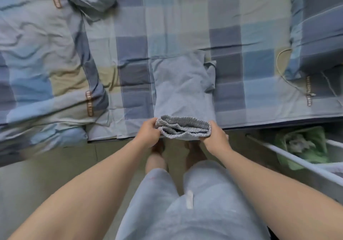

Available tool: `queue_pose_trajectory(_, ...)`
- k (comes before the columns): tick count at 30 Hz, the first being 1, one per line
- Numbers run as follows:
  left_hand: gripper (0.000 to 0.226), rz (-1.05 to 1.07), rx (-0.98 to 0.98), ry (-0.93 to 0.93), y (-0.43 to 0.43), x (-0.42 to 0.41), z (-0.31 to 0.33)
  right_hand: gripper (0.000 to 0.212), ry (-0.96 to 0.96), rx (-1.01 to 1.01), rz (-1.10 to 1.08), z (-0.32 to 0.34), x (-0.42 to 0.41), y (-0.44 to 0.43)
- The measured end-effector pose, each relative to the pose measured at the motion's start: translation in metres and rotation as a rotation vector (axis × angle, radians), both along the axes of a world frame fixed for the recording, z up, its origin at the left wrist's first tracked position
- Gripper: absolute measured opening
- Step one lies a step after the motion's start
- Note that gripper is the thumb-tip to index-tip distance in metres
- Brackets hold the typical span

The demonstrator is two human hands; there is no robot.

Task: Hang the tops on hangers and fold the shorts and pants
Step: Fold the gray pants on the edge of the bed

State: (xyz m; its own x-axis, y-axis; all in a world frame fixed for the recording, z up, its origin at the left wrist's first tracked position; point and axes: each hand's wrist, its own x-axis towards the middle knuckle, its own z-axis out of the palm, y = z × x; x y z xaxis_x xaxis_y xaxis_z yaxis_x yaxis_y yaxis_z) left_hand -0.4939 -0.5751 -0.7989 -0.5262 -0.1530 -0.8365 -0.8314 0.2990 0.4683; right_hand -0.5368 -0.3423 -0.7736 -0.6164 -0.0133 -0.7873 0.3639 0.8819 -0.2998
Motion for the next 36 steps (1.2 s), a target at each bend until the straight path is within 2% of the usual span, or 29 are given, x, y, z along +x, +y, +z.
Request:
queue_pose_trajectory(3, 0.021, -0.014, 0.064, -0.177, 0.009, 0.043, -0.047, 0.032, -0.197, 0.035, -0.011, -0.040, 0.042, 0.009)
queue_pose_trajectory(6, 0.020, -0.032, 0.057, -0.243, 0.015, 0.063, -0.073, 0.036, -0.316, 0.013, -0.036, -0.065, 0.058, 0.014)
queue_pose_trajectory(11, 0.023, -0.113, 0.062, -0.323, 0.013, 0.044, -0.094, 0.033, -0.446, -0.169, 0.087, -0.093, 0.019, 0.023)
queue_pose_trajectory(14, 0.013, -0.227, 0.050, -0.322, 0.005, -0.006, -0.095, 0.043, -0.445, -0.234, 0.021, -0.102, -0.031, 0.024)
queue_pose_trajectory(18, 0.005, -0.231, -0.061, -0.215, -0.004, -0.087, -0.095, 0.025, -0.330, -0.204, -0.130, -0.107, -0.107, 0.017)
queue_pose_trajectory(21, 0.020, -0.199, -0.134, -0.082, -0.007, -0.139, -0.100, 0.012, -0.177, -0.232, -0.228, -0.114, -0.151, 0.010)
queue_pose_trajectory(24, 0.031, -0.118, -0.265, -0.004, -0.007, -0.170, -0.107, 0.033, 0.055, -0.244, -0.320, -0.124, -0.177, 0.005)
queue_pose_trajectory(26, 0.041, -0.026, -0.304, -0.031, -0.004, -0.176, -0.117, 0.044, 0.129, -0.236, -0.376, -0.135, -0.185, 0.006)
queue_pose_trajectory(29, 0.057, 0.033, -0.334, -0.115, 0.002, -0.164, -0.135, 0.055, 0.128, -0.175, -0.428, -0.157, -0.179, 0.019)
queue_pose_trajectory(32, 0.084, 0.129, -0.340, -0.184, 0.005, -0.144, -0.157, 0.075, 0.053, -0.088, -0.475, -0.183, -0.162, 0.039)
queue_pose_trajectory(36, 0.107, 0.268, -0.260, -0.133, 0.005, -0.136, -0.191, 0.096, -0.080, -0.073, -0.606, -0.219, -0.146, 0.051)
